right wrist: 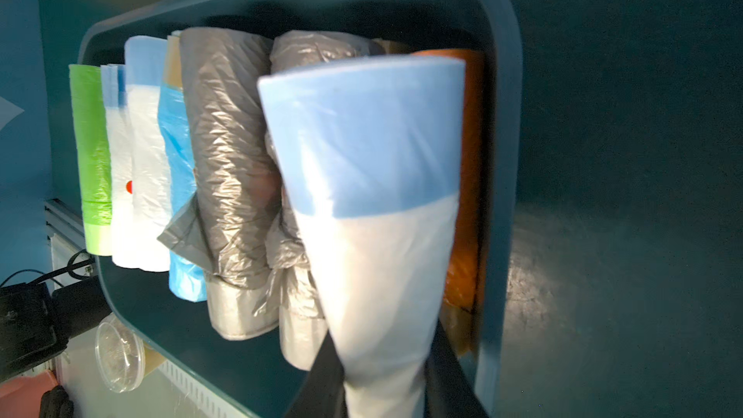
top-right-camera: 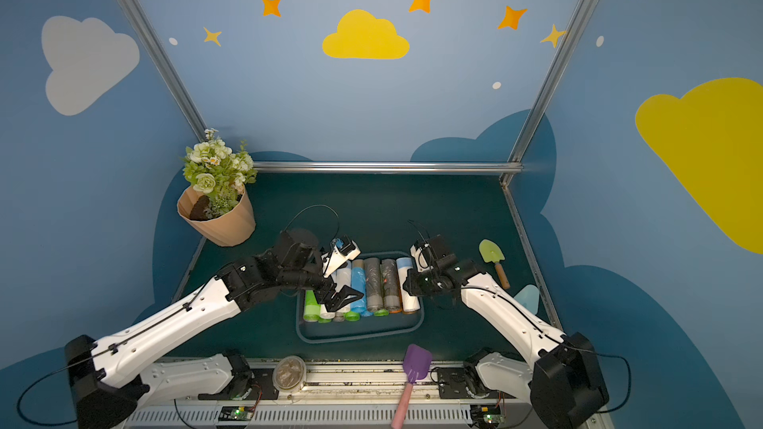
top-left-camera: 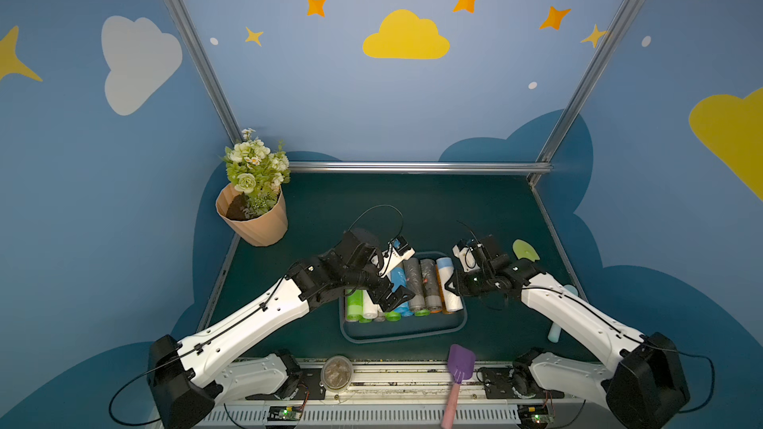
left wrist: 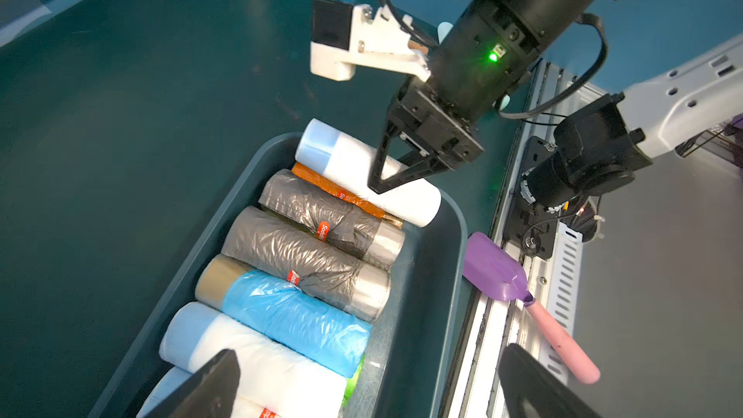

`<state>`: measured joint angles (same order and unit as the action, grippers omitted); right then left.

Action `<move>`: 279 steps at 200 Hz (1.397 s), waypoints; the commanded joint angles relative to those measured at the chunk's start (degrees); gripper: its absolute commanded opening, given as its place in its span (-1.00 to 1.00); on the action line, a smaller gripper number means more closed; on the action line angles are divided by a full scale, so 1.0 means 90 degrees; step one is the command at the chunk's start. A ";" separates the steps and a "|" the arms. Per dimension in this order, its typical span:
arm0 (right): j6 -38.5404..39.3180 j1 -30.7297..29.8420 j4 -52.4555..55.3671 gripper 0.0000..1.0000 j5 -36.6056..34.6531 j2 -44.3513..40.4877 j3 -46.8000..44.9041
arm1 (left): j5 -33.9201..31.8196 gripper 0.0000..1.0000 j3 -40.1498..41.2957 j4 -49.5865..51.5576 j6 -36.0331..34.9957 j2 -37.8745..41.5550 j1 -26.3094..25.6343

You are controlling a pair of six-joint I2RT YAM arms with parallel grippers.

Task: Put the roll of trash bags into the storage box
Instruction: Place the roll of trash bags in the storage box.

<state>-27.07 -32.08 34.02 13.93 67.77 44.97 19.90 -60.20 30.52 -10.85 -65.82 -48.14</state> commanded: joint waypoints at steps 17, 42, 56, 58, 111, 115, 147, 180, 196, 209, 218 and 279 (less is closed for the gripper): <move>0.0059 0.0045 -0.0381 -0.66 0.0004 0.0226 -0.0037 | -0.0045 1.00 -0.0235 0.0181 -0.0152 -0.0018 -0.0076; 0.0078 0.0075 -0.0449 -0.62 0.0034 0.0354 -0.0027 | -0.0043 1.00 -0.0234 0.0183 -0.0171 -0.0012 -0.0078; 0.0097 0.0087 -0.0479 -0.57 0.0050 0.0412 -0.0054 | -0.0023 1.00 -0.0235 0.0199 -0.0173 -0.0018 -0.0078; 0.0098 0.0087 -0.0484 -0.56 0.0052 0.0418 -0.0055 | -0.0028 1.00 -0.0239 0.0197 -0.0174 -0.0020 -0.0073; 0.0156 0.0125 -0.0591 -0.44 0.0122 0.0387 -0.0137 | -0.0052 1.00 -0.0245 0.0234 -0.0191 -0.0064 -0.0078; 0.0169 0.0126 -0.0571 -0.44 0.0130 0.0390 -0.0137 | -0.0052 1.00 -0.0249 0.0234 -0.0191 -0.0074 -0.0078; 0.0246 0.0141 -0.0518 -0.40 0.0149 0.0390 -0.0129 | -0.0052 1.00 -0.0273 0.0260 -0.0200 -0.0099 -0.0080; 0.0308 0.0145 -0.0473 -0.34 0.0205 0.0390 -0.0089 | -0.0049 1.00 -0.0260 0.0256 -0.0199 -0.0092 -0.0074; 0.0364 0.0143 -0.0433 -0.29 0.0247 0.0375 -0.0063 | -0.0047 1.00 -0.0260 0.0263 -0.0200 -0.0090 -0.0072; 0.0360 0.0145 -0.0424 -0.27 0.0283 0.0344 -0.0056 | -0.0050 1.00 -0.0270 0.0267 -0.0200 -0.0092 -0.0071; 0.0354 0.0146 -0.0411 -0.26 0.0305 0.0313 -0.0065 | -0.0038 1.00 -0.0272 0.0261 -0.0207 -0.0081 -0.0075; 0.0516 0.0141 -0.0093 -0.24 0.0203 0.0260 0.0383 | -0.0041 1.00 -0.0276 0.0284 -0.0220 -0.0060 -0.0077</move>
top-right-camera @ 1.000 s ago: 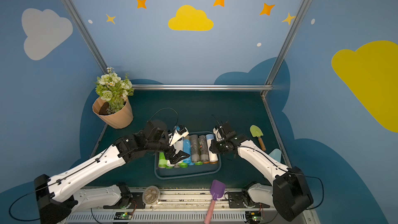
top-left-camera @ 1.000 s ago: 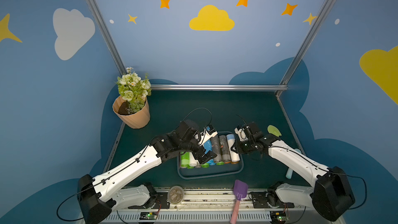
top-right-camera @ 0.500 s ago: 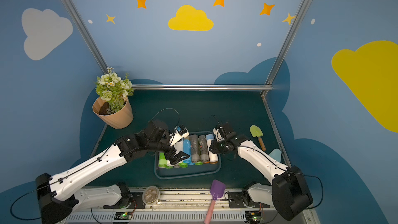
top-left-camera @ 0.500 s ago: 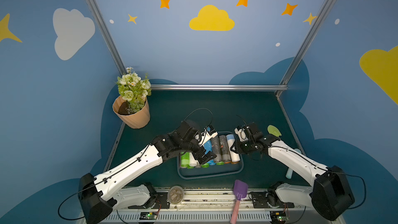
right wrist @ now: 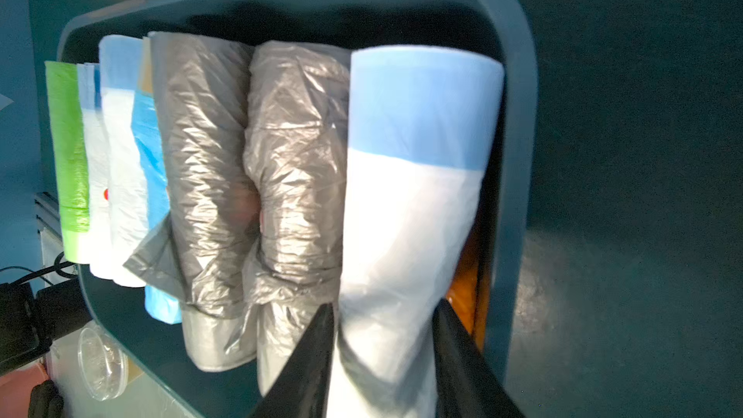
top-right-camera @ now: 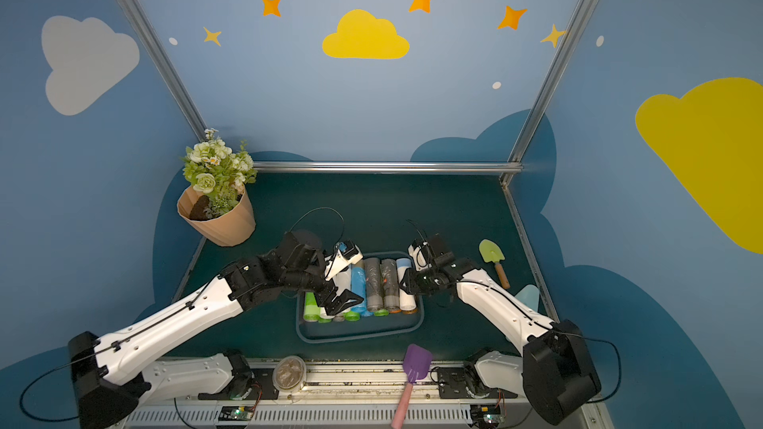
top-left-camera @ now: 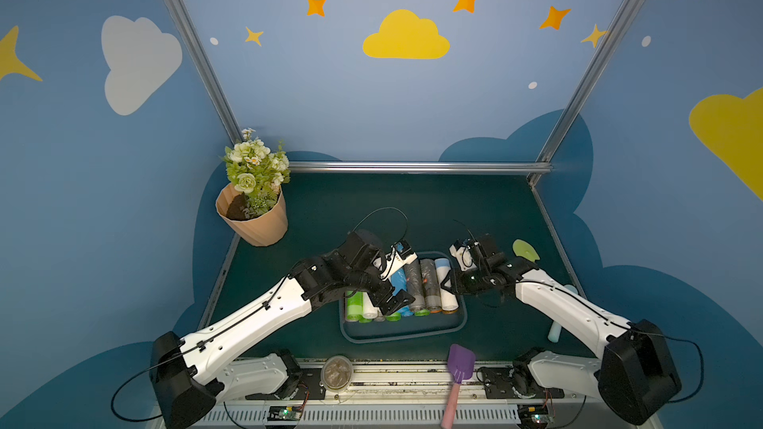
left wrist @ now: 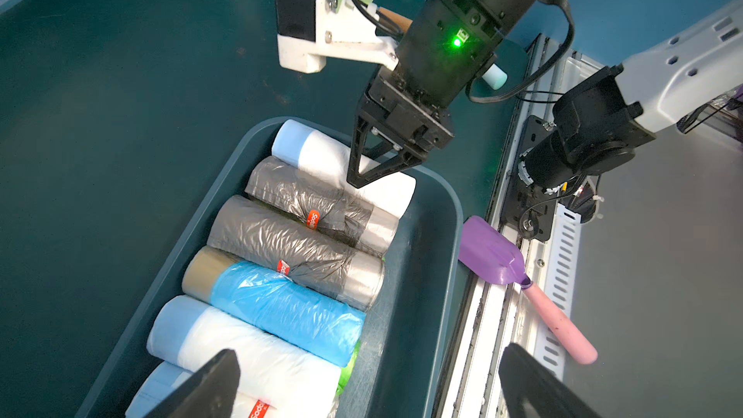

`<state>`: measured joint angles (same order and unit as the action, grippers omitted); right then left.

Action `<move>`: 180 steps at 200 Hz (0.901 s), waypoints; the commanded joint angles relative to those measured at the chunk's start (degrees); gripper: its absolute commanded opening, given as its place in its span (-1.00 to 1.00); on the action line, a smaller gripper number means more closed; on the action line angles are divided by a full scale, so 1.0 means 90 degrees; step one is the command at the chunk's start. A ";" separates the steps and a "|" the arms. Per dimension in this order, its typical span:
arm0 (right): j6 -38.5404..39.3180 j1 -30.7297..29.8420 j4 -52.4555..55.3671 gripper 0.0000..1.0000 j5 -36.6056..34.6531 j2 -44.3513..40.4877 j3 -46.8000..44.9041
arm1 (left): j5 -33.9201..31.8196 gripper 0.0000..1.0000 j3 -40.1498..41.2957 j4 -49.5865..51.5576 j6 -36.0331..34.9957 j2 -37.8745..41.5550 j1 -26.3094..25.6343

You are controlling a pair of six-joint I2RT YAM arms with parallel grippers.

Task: Put the roll of trash bags into the storage box
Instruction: Place the roll of trash bags in the storage box.

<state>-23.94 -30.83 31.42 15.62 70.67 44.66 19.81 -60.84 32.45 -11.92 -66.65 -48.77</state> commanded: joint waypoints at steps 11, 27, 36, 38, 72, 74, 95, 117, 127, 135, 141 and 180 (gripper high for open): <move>0.0207 0.0005 0.0251 -0.24 -0.0039 -0.0042 0.0499 | -0.0032 1.00 -0.0203 0.0072 -0.0101 0.0036 -0.0010; 0.0219 0.0007 0.0214 -0.24 -0.0058 -0.0021 0.0543 | -0.0032 1.00 -0.0201 0.0068 -0.0100 0.0037 -0.0006; 0.0237 0.0007 0.0146 -0.25 -0.0041 -0.0012 0.0546 | -0.0083 1.00 -0.0203 0.0060 -0.0101 0.0048 -0.0005; 0.0238 0.0007 0.0136 -0.25 -0.0045 -0.0006 0.0545 | -0.0095 1.00 -0.0203 0.0058 -0.0096 0.0046 -0.0007; 0.0234 0.0007 -0.0120 -0.29 0.0160 0.0119 0.0649 | -0.1268 1.00 -0.0043 -0.0366 0.0228 0.0227 0.0038; 0.0230 0.0005 -0.0134 -0.30 0.0179 0.0124 0.0657 | -0.1460 1.00 -0.0026 -0.0408 0.0313 0.0233 0.0038; 0.0237 -0.0022 -0.0228 -0.34 0.0329 0.0034 0.0642 | -0.3185 0.99 -0.0079 -0.0424 0.1130 0.0191 0.0144; 0.0289 -0.0041 -0.0241 -0.33 0.0260 -0.0418 0.0416 | -0.4538 0.83 -0.0338 0.0682 0.2553 0.0149 0.0373; 0.0337 -0.0041 -0.0216 -0.33 0.0255 -0.0639 0.0292 | -0.5025 0.76 -0.0212 0.1138 0.3244 0.0293 0.0466; 0.0389 -0.0041 -0.0168 -0.32 0.0226 -0.0783 0.0218 | -0.5210 0.70 0.0016 0.1389 0.3717 0.0444 0.0546; 0.0426 -0.0041 -0.0119 -0.30 0.0179 -0.0878 0.0155 | -0.5241 0.65 0.0228 0.1500 0.4025 0.0588 0.0606; 0.0346 0.0074 0.0189 -0.23 -0.0589 -0.1197 -0.0223 | -0.4868 0.21 0.1456 0.1785 0.5128 0.1251 0.1123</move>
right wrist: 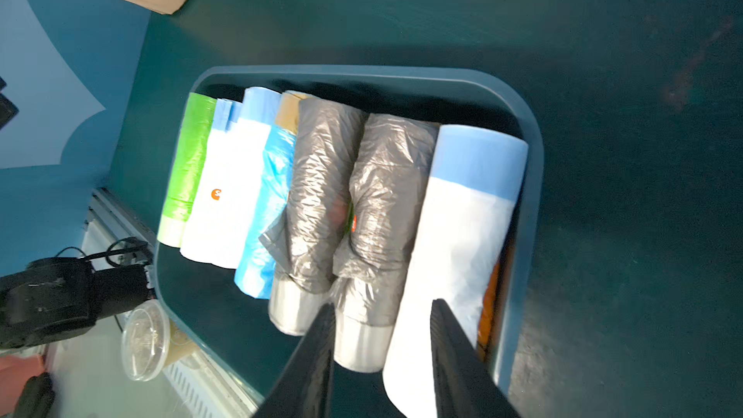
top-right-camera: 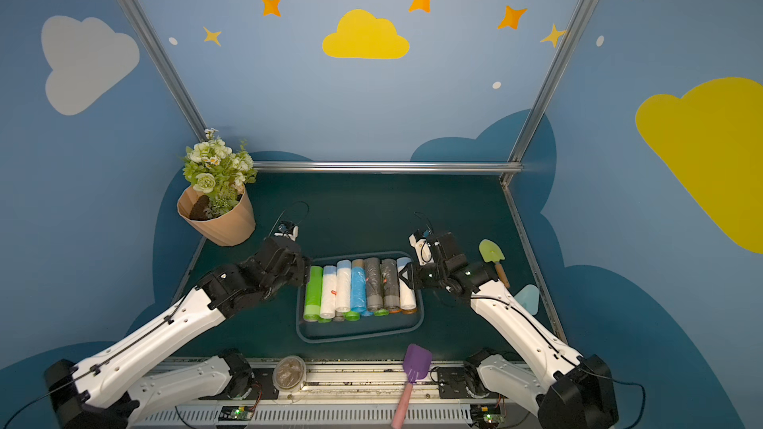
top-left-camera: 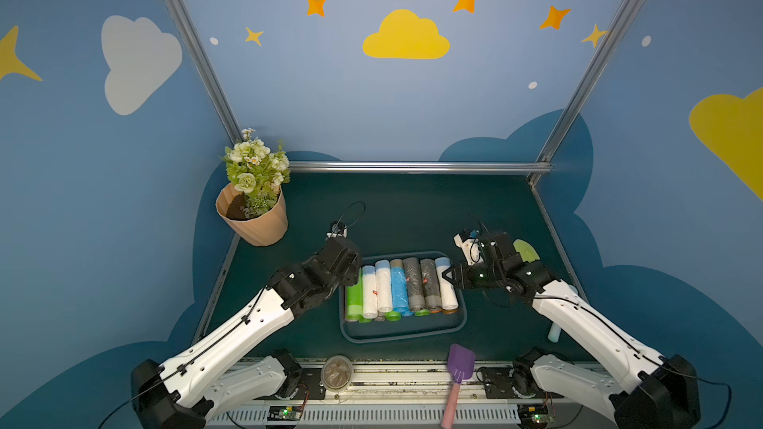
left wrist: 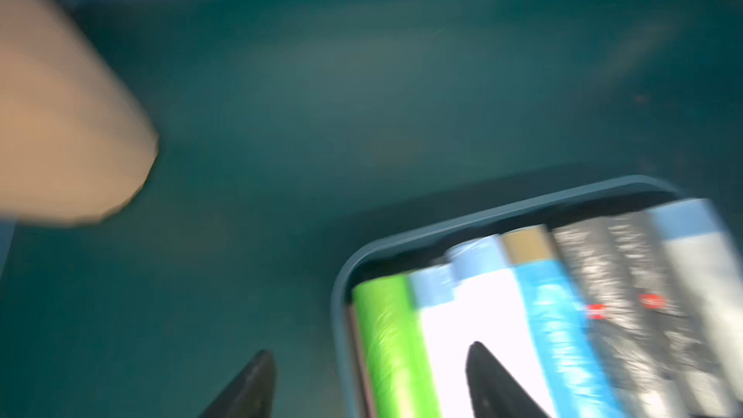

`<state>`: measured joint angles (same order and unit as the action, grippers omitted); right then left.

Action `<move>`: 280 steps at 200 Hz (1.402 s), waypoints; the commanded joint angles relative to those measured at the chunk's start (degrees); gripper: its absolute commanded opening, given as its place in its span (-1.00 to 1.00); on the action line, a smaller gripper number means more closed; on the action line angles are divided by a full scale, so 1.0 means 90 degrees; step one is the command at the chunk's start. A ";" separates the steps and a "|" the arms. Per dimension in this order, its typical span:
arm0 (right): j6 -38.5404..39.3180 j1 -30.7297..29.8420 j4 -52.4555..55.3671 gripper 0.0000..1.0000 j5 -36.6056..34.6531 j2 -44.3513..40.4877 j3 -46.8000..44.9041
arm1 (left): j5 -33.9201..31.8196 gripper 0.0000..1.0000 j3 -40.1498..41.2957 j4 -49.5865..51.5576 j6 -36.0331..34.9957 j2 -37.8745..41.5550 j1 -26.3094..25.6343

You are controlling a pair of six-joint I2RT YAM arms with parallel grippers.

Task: Put the roll of trash bags into the storage box
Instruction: Place the roll of trash bags in the storage box, then move the storage box to the center of the board.

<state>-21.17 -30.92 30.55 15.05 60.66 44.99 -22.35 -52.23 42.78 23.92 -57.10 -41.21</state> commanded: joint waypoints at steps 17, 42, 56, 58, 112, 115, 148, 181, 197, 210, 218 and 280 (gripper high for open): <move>0.0057 0.0279 0.0332 -0.24 -0.0508 -0.0027 -0.0380 | 0.0295 0.13 0.0821 0.0417 0.1186 0.0343 0.0495; 0.0096 0.0509 0.0269 -0.26 -0.0169 -0.0059 -0.0566 | 0.0652 0.03 0.0976 0.0165 0.1304 0.0268 0.0659; 0.0092 0.0542 0.0235 -0.26 -0.0031 -0.0216 -0.0688 | 0.0862 0.01 0.1107 0.0024 0.1317 0.0119 0.0749; 0.0088 0.0544 0.0238 -0.26 -0.0017 -0.0244 -0.0691 | 0.0960 0.00 0.1128 -0.0036 0.1309 0.0108 0.0750; 0.0090 0.0562 0.0464 -0.25 0.0663 -0.0859 -0.0925 | 0.1565 -0.12 0.1312 -0.0535 0.1343 -0.0384 0.0760; 0.0080 0.0550 0.0464 -0.25 0.0705 -0.0881 -0.0935 | 0.1586 -0.12 0.1323 -0.0549 0.1337 -0.0405 0.0756; -0.0058 0.0581 0.0401 -0.23 0.0559 -0.1101 -0.1179 | 0.1633 -0.27 0.1478 -0.0846 0.1356 -0.0573 0.0785; -0.0281 0.0676 0.0348 -0.22 0.0390 -0.1008 -0.1296 | 0.1717 -0.38 0.1576 -0.1013 0.1298 -0.0760 0.0800; -0.0354 0.0715 0.0252 -0.20 0.0360 -0.1079 -0.1349 | 0.1760 -0.46 0.1650 -0.1184 0.1290 -0.0837 0.0824; -0.0401 0.0745 0.0211 -0.20 0.0260 -0.1136 -0.1383 | 0.1751 -0.50 0.1651 -0.1240 0.1252 -0.0920 0.0837; -0.0417 0.0786 0.0230 -0.19 0.0137 -0.1164 -0.1376 | 0.1746 -0.55 0.1636 -0.1265 0.1235 -0.0952 0.0839; -0.0441 0.0964 -0.0308 -0.26 0.0045 -0.0575 -0.1601 | 0.1653 -0.86 0.1521 -0.1408 0.1178 -0.1156 0.0880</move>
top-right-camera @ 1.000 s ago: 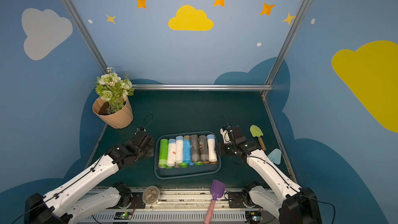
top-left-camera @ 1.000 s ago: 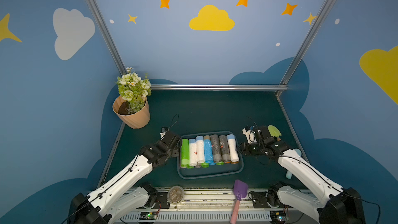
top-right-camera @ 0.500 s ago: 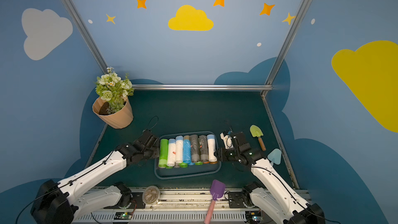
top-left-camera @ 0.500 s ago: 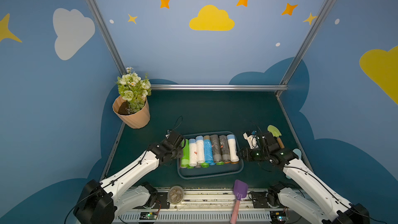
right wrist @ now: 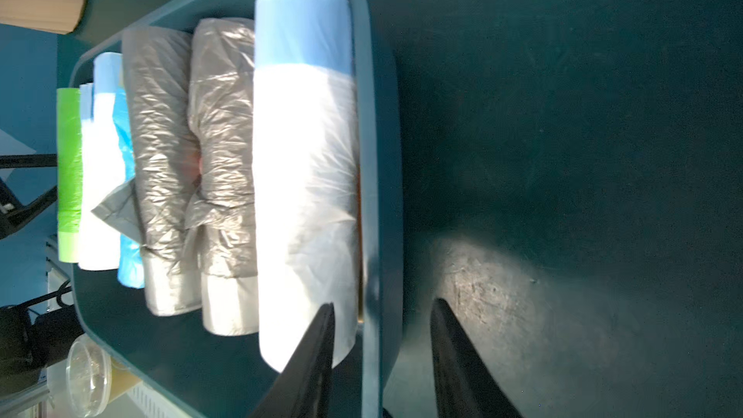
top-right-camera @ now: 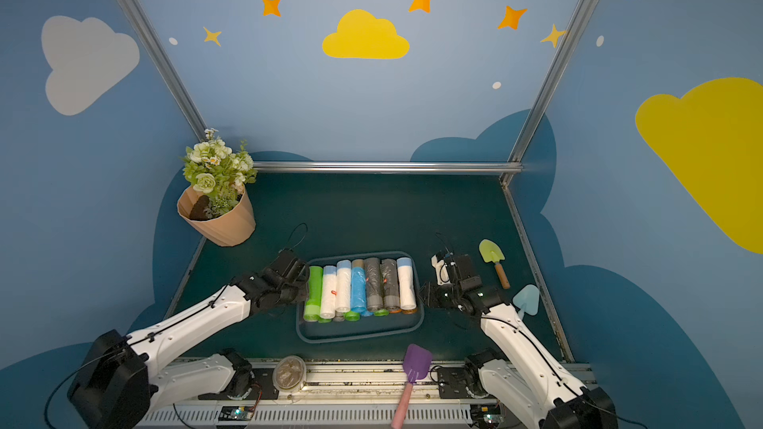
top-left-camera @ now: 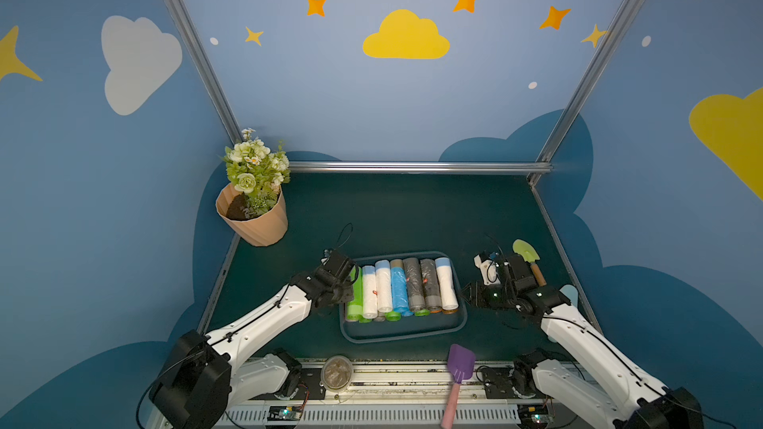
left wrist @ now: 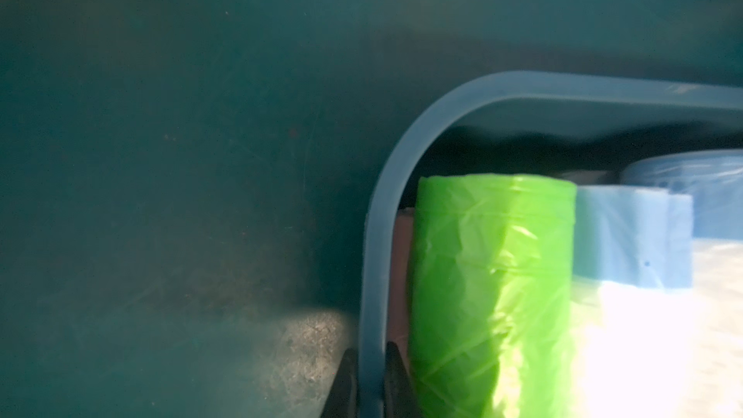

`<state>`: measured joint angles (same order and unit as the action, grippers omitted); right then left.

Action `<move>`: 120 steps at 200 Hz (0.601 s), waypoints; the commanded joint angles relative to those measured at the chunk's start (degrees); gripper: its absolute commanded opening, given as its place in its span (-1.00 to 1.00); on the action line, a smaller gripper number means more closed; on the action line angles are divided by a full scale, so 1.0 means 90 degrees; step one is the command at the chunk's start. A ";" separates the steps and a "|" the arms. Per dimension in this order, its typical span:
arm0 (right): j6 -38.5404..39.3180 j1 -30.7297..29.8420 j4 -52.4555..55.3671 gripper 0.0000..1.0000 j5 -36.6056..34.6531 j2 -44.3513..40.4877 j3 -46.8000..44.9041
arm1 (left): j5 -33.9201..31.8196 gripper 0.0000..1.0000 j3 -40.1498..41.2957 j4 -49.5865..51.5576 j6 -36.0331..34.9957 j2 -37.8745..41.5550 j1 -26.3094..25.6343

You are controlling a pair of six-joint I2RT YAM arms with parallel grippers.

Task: Put the roll of trash bags into the storage box
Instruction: Move the storage box to the center of the board.

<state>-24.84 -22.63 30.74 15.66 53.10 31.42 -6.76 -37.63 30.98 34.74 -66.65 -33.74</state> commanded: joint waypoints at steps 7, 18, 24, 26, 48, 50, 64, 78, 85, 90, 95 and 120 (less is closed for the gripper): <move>-0.0032 0.0052 -0.0398 -0.26 0.0020 0.0352 -0.0093 | -0.0078 -0.89 -0.0104 -0.0111 -0.0037 -0.0113 0.0047; -0.0018 0.0047 -0.0500 -0.28 0.0071 0.0500 -0.0074 | -0.0102 -0.93 -0.0125 -0.0114 -0.0033 -0.0126 0.0047; 0.0000 0.0054 -0.0528 -0.29 0.0068 0.0573 -0.0069 | -0.0117 -0.93 -0.0128 -0.0127 -0.0032 -0.0133 0.0047; 0.0000 0.0054 -0.0536 -0.29 0.0062 0.0601 -0.0065 | -0.0125 -0.93 -0.0126 -0.0131 -0.0032 -0.0136 0.0052; 0.0040 0.0083 -0.0679 -0.37 0.0002 0.0845 -0.0038 | -0.0218 -0.93 -0.0172 -0.0160 -0.0060 -0.0132 0.0062; 0.0044 0.0093 -0.0700 -0.38 -0.0001 0.0862 -0.0040 | -0.0228 -0.93 -0.0174 -0.0173 -0.0054 -0.0138 0.0070; 0.0054 0.0140 -0.0839 -0.54 0.0022 0.1068 0.0004 | -0.0264 -0.93 -0.0201 -0.0257 -0.0101 -0.0169 0.0100; 0.0073 0.0171 -0.0908 -0.62 0.0071 0.1291 0.0085 | -0.0254 -0.93 -0.0251 -0.0351 -0.0194 -0.0267 0.0162; 0.0075 0.0181 -0.0932 -0.67 0.0095 0.1381 0.0132 | -0.0254 -0.93 -0.0295 -0.0395 -0.0256 -0.0329 0.0187; 0.0075 0.0198 -0.0968 -0.71 0.0110 0.1439 0.0148 | -0.0254 -0.93 -0.0338 -0.0422 -0.0311 -0.0371 0.0212; 0.0063 0.0208 -0.1002 -0.74 0.0106 0.1491 0.0182 | -0.0254 -0.93 -0.0374 -0.0454 -0.0390 -0.0420 0.0223; -0.0017 0.0249 -0.1198 -0.86 0.0085 0.1671 0.0279 | -0.0293 -0.93 -0.0642 -0.0606 -0.0616 -0.0671 0.0354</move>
<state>-24.43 -21.50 21.87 19.31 66.17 32.51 -6.94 -40.32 29.82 31.31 -70.63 -32.14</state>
